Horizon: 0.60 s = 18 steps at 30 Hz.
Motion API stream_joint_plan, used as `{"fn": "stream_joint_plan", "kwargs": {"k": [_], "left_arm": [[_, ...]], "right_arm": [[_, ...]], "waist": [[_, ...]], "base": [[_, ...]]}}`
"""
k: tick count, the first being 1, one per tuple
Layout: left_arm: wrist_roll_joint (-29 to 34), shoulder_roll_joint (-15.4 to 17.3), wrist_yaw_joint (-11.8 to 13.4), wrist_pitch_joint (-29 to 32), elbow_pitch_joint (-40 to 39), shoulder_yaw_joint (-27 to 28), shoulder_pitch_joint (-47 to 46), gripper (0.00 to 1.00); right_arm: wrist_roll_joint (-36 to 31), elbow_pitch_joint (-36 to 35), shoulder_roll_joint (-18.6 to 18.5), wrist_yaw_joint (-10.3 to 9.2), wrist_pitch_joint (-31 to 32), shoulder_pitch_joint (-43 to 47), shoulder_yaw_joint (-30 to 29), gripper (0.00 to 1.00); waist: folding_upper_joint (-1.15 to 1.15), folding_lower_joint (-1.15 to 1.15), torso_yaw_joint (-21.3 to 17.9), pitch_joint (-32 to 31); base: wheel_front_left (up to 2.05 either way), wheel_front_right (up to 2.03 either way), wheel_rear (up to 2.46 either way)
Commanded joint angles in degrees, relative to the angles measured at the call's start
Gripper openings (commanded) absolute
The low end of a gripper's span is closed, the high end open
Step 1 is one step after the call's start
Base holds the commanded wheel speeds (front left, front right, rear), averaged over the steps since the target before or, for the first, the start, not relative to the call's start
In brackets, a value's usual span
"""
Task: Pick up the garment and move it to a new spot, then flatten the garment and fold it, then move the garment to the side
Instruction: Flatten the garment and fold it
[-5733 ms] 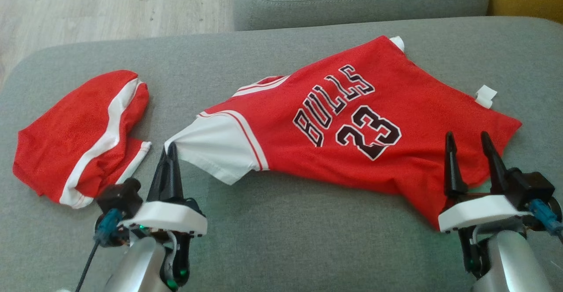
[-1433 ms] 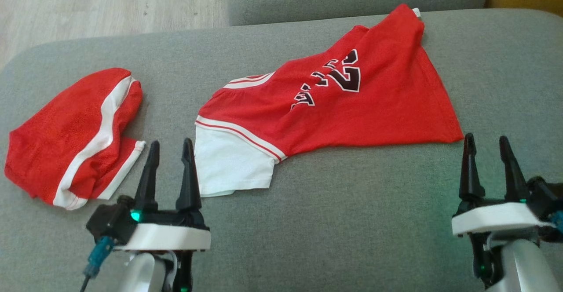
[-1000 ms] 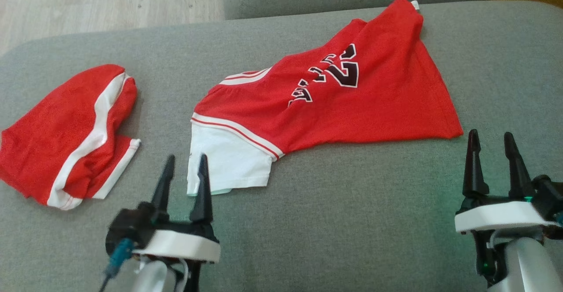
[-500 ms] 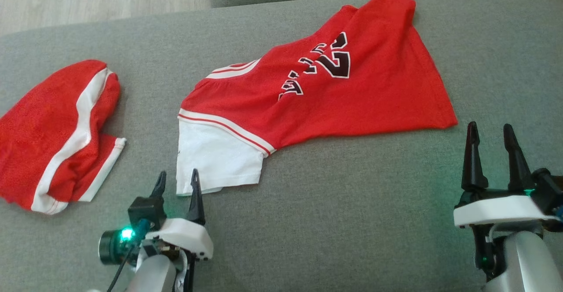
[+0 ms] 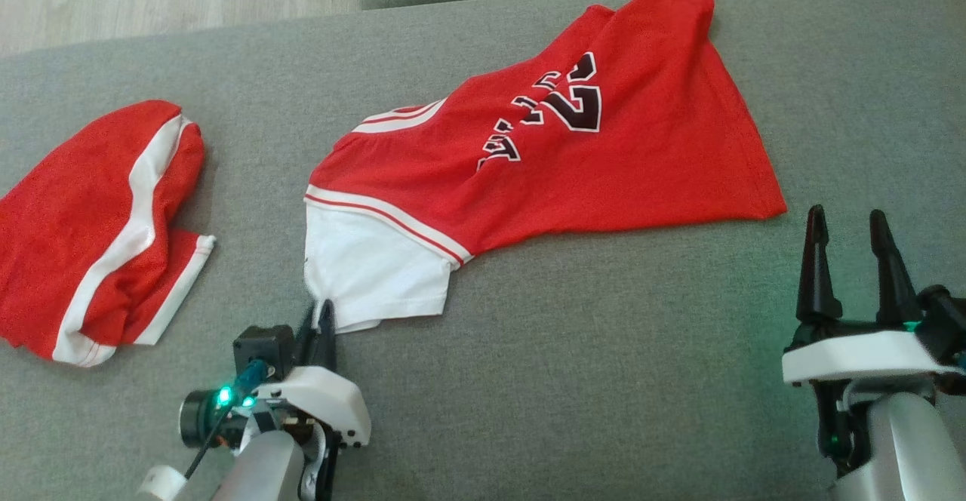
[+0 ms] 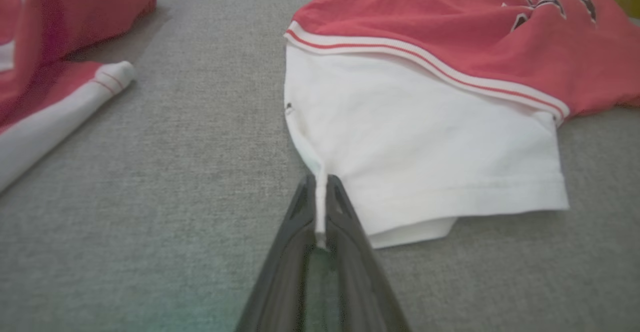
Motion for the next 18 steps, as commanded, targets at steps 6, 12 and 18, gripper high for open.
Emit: {"fn": "stream_joint_plan", "kwargs": {"k": [6,12,18], "left_arm": [[-2.3,0.6,-1.0,-3.8,-3.3,1.5,-1.4,0.00],[-3.9,0.4,-2.3,-8.8,-9.2,2.5,-1.8,0.00],[-3.7,0.3,-3.0,-9.6,-13.2,2.5,-1.1,0.00]], "right_arm": [[-0.9,0.4,-0.3,0.39,-0.6,-3.4,-0.5,1.00],[-2.2,9.9,-0.3,0.39,0.0,-7.6,-5.0,1.00],[-1.8,20.9,-0.3,0.39,2.6,-13.3,-9.1,1.00]], "waist": [[0.00,0.00,0.8,0.1],[0.00,0.00,2.3,0.4],[0.00,0.00,3.4,0.5]], "base": [[0.00,0.00,0.00],[0.00,0.00,0.00],[0.00,0.00,0.00]]}}
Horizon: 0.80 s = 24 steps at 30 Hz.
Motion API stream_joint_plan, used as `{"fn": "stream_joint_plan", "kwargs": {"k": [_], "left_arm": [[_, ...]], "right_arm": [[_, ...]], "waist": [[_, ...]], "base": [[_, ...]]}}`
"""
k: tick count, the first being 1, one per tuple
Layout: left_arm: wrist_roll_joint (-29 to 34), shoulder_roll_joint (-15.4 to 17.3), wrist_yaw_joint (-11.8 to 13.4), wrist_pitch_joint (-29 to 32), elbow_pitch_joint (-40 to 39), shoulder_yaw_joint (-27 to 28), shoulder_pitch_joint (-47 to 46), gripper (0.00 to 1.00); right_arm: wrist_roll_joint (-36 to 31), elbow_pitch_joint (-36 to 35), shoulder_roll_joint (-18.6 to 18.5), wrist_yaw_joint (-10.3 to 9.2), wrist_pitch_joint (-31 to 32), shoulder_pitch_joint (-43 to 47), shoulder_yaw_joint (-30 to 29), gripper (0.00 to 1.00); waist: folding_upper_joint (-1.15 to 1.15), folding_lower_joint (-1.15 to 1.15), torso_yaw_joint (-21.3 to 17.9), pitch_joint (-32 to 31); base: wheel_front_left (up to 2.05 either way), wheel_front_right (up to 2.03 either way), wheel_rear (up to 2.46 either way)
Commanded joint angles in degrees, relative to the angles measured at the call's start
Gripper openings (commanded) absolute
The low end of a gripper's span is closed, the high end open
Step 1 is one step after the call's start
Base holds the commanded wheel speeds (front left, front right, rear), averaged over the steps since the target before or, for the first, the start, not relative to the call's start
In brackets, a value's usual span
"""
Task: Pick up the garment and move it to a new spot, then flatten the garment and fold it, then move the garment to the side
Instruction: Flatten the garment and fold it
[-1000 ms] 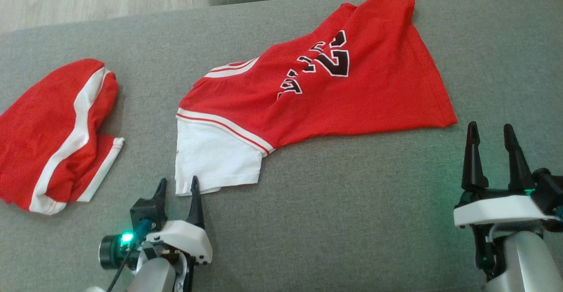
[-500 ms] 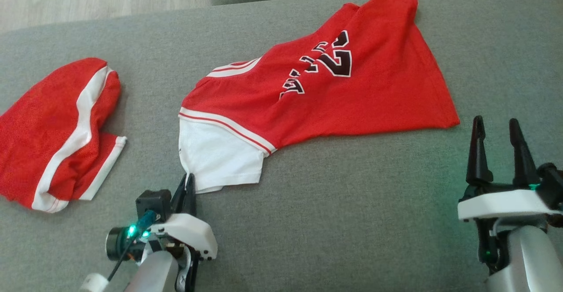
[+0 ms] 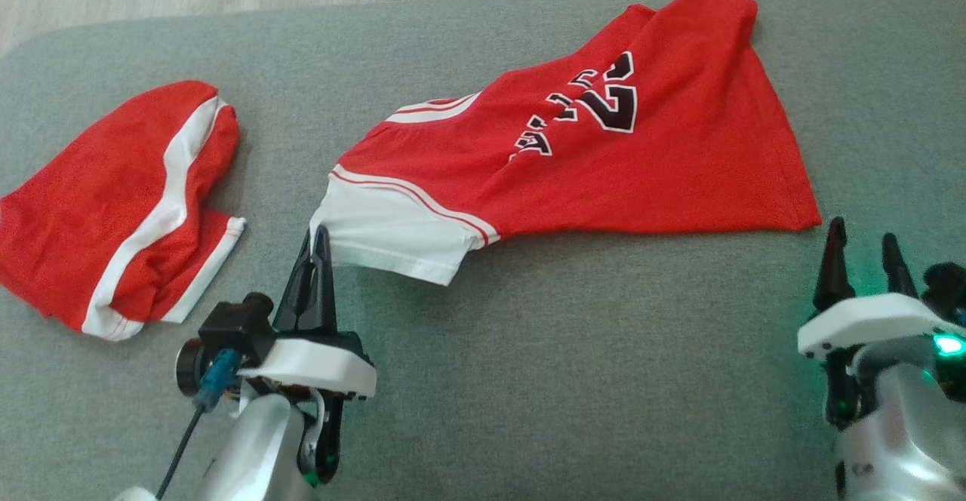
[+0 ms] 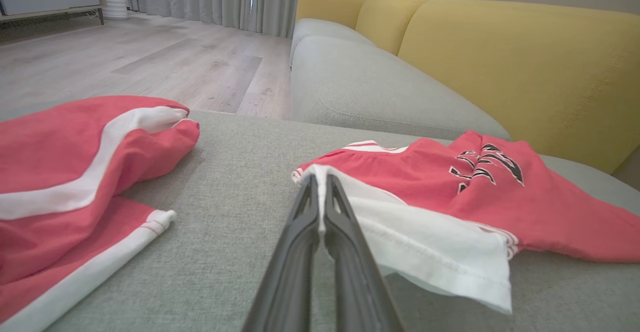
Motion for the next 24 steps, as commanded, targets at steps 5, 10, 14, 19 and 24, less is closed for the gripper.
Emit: {"fn": "stream_joint_plan", "kwargs": {"k": [5,10,14,19,24], "left_arm": [[0.1,0.4,-0.8,-0.7,-3.7,1.3,-0.5,0.00],[0.5,0.3,-1.2,-0.7,-5.0,0.9,-0.2,0.00],[0.7,0.3,-1.4,-0.7,-5.4,1.0,-0.1,0.00],[0.7,0.3,-1.5,-0.7,-5.7,1.2,0.2,0.00],[0.7,0.3,-1.7,-0.7,-5.7,1.8,0.2,0.00]], "right_arm": [[1.4,7.5,-0.3,0.39,0.0,-6.9,0.7,1.00],[0.0,16.5,-0.3,0.39,-1.2,-11.7,-0.2,1.00],[-3.2,23.1,-0.3,0.39,-2.4,-14.7,-2.4,1.00],[-6.1,27.2,-0.3,0.39,-3.2,-16.9,-3.8,0.59],[-7.0,28.1,-0.3,0.39,-3.5,-19.3,-2.5,0.00]], "waist": [[0.00,0.00,0.7,0.5],[0.00,0.00,1.3,1.1],[0.00,0.00,1.7,1.4],[0.00,0.00,1.6,1.5],[0.00,0.00,1.2,1.2]], "base": [[0.00,0.00,0.00],[0.00,0.00,0.00],[0.00,0.00,0.00],[0.00,0.00,0.00],[0.00,0.00,0.00]]}}
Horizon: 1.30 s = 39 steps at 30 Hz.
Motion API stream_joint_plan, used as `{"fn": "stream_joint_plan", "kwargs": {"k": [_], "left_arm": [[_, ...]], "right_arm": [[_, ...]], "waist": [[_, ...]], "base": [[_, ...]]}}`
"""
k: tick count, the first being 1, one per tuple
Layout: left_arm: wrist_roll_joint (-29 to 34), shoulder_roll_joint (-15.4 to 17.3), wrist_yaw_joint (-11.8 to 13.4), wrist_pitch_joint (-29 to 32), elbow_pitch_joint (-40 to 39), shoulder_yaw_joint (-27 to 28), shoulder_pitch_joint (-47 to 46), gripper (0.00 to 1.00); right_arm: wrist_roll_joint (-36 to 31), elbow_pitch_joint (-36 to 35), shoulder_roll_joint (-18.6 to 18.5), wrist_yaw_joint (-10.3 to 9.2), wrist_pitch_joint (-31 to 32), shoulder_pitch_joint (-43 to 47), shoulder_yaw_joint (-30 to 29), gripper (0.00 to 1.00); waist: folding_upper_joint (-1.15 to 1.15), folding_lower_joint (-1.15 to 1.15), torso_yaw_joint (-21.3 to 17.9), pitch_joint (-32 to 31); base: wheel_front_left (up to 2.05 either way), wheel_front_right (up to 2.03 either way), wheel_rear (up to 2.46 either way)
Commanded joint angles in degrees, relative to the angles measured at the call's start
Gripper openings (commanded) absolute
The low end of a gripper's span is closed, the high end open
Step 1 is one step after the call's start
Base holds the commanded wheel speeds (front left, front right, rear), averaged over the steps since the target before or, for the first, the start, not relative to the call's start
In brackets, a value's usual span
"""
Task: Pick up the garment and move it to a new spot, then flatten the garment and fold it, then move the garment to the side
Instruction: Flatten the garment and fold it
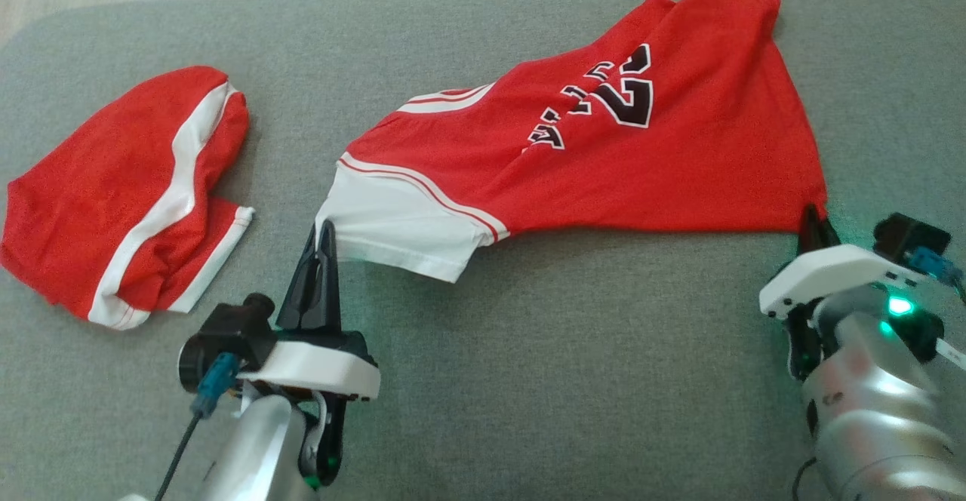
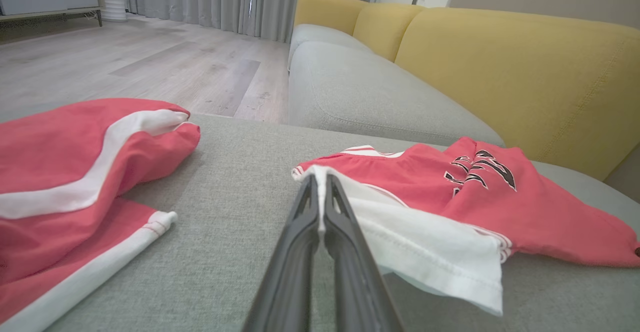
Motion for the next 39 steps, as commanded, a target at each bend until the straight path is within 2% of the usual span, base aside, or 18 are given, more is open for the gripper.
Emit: {"fn": "stream_joint_plan", "kwargs": {"k": [1,3,6,10,15,16,22,29,35,39], "left_arm": [[0.2,0.3,-0.3,-0.7,-2.1,2.2,-1.0,0.00],[-0.8,0.3,-1.0,-0.7,-2.5,2.9,-0.9,0.00],[-4.3,0.3,-2.7,-0.7,-3.6,3.7,-1.4,0.00],[-5.6,0.3,-3.9,-0.7,-7.3,5.2,-3.7,0.00],[-8.4,0.3,-4.6,-0.7,-13.9,7.5,-8.5,0.00],[-8.4,0.3,-4.6,-0.7,-13.9,7.5,-8.5,0.00],[-8.9,1.4,-3.9,0.4,-23.3,9.6,-14.4,0.00],[-9.0,4.5,-1.8,9.4,-37.1,9.8,-16.5,0.00],[-10.7,7.7,1.6,20.3,-49.9,11.5,-17.7,0.00],[-12.3,9.5,2.9,27.1,-54.6,11.7,-20.5,0.00]], "right_arm": [[-1.0,-2.1,0.8,0.40,-0.1,-1.5,2.7,0.00],[-2.0,-5.9,0.8,0.40,-0.1,-0.9,4.0,0.00],[1.8,-11.4,0.8,0.40,-0.1,-0.3,7.0,0.00],[5.9,-23.1,0.8,0.40,-0.1,1.7,12.2,0.00],[6.4,-37.1,0.8,0.40,-0.1,4.4,16.0,0.00],[6.4,-37.1,0.8,0.40,-0.1,4.4,16.0,0.00],[5.9,-50.8,0.1,0.40,1.4,5.8,19.0,0.00],[6.6,-68.6,-1.5,0.40,10.7,8.8,20.7,0.00],[5.2,-83.7,-1.6,0.40,20.7,11.6,19.6,0.00],[4.1,-90.3,-0.7,0.40,27.3,12.8,18.4,0.00]], "waist": [[0.00,0.00,-0.3,-0.3],[0.00,0.00,-0.8,-0.7],[0.00,0.00,-1.3,-1.7],[0.00,0.00,-2.1,-3.5],[0.00,0.00,-2.9,-6.4],[0.00,0.00,-2.9,-6.4],[0.00,0.00,-4.1,-10.5],[0.00,0.00,-5.6,-14.2],[0.00,0.00,-5.9,-14.2],[0.00,0.00,-6.1,-13.0]], "base": [[0.00,0.00,0.00],[0.00,0.00,0.00],[0.00,0.00,0.00],[0.00,0.00,0.00],[0.00,0.00,0.00],[0.00,0.00,0.00],[0.00,0.00,0.00],[0.00,0.00,0.00],[0.00,0.00,0.00],[0.00,0.00,0.00]]}}
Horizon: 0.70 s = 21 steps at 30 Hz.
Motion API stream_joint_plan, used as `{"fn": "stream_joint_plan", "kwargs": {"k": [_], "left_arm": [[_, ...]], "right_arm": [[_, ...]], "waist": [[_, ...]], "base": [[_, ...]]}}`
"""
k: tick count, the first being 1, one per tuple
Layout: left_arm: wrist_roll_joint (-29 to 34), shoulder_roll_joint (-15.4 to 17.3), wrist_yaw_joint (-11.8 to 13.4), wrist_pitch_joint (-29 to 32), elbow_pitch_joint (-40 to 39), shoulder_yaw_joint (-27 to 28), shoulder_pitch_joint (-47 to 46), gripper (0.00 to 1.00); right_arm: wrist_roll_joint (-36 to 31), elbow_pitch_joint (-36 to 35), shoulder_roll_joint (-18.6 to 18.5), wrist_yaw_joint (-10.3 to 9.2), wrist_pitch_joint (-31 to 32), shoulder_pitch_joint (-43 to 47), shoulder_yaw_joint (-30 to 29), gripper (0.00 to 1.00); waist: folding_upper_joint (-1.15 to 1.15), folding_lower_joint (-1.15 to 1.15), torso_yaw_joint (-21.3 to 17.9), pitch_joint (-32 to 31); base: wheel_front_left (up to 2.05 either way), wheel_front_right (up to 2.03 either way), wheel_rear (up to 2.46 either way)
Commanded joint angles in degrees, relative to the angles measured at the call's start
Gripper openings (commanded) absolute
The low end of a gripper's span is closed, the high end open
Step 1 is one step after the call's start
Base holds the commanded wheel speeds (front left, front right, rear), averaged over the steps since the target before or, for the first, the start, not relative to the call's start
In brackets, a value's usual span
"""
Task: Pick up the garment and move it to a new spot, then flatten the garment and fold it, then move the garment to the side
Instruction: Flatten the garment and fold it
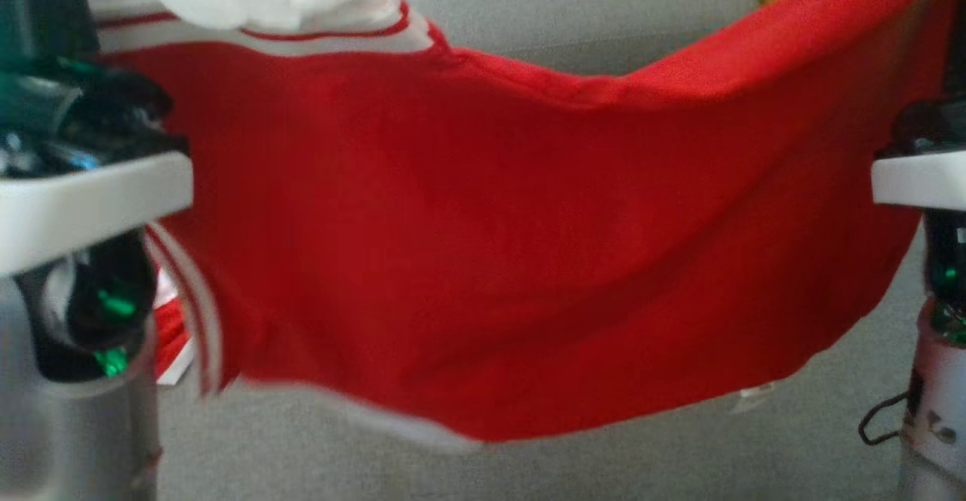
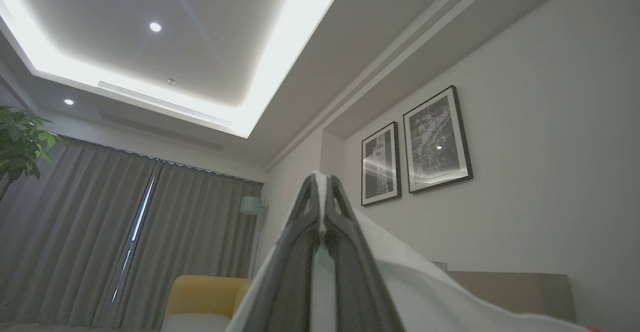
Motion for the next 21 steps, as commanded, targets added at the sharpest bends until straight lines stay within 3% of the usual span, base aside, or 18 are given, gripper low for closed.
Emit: {"fn": "stream_joint_plan", "kwargs": {"k": [1,4,8,12,18,20,21], "left_arm": [[-0.2,2.1,0.4,1.4,-1.0,2.1,-3.6,0.00],[-0.8,3.1,0.4,3.9,2.3,1.9,-6.4,0.00],[0.1,4.6,-1.7,3.3,13.1,1.3,-13.6,0.00],[0.2,4.6,-4.1,0.8,28.5,1.0,-24.6,0.00],[4.4,5.9,-6.8,-7.8,52.2,-0.7,-45.3,0.00],[5.1,5.9,-7.1,-11.7,58.0,-0.5,-51.2,0.00],[5.1,5.9,-7.1,-11.7,58.0,-0.5,-51.2,0.00]], "right_arm": [[-0.2,-2.0,0.5,0.40,1.8,-0.8,1.0,0.00],[-0.7,-2.4,0.9,0.40,5.4,-2.1,0.9,0.00],[-0.6,2.5,1.0,0.40,6.7,-8.1,1.9,0.00],[0.1,14.3,1.3,0.40,3.7,-20.1,0.6,0.00],[-6.8,36.8,0.3,0.40,-6.5,-42.8,2.4,0.00],[-8.1,43.9,0.2,0.40,-9.9,-49.6,0.6,0.00],[-8.1,43.9,0.2,0.40,-9.9,-49.6,0.6,0.00]], "waist": [[0.00,0.01,0.0,0.8],[0.00,0.01,0.0,3.6],[0.00,0.01,0.1,10.1],[0.00,0.01,-0.2,17.0],[0.00,0.01,0.2,24.8],[0.00,0.01,0.9,26.3],[0.00,0.01,0.9,26.3]], "base": [[0.00,0.00,0.00],[0.00,0.00,0.00],[0.00,0.00,0.00],[0.00,0.00,0.00],[0.00,0.00,0.00],[0.00,0.00,0.00],[0.00,0.00,0.00]]}}
